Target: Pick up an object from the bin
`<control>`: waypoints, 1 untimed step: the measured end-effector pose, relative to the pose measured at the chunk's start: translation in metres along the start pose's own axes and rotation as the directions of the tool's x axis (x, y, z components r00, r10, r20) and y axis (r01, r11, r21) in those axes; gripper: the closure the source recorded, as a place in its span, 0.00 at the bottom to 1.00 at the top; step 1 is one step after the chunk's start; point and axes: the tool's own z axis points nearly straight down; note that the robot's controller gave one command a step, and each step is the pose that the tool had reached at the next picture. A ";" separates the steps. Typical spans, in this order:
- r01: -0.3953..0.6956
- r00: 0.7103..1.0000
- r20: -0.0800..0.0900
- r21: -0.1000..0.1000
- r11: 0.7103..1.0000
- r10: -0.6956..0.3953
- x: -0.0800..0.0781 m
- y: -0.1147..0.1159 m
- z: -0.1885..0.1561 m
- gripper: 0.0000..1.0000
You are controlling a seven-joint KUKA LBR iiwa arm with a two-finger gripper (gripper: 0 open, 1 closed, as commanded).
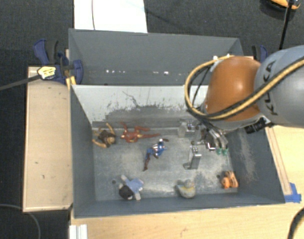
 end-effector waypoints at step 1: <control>-0.001 1.000 0.008 0.000 1.000 0.001 -0.002 0.000 -0.005 0.00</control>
Offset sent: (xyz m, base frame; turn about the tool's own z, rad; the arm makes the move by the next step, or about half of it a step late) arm 0.0496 0.1041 -0.0475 0.0261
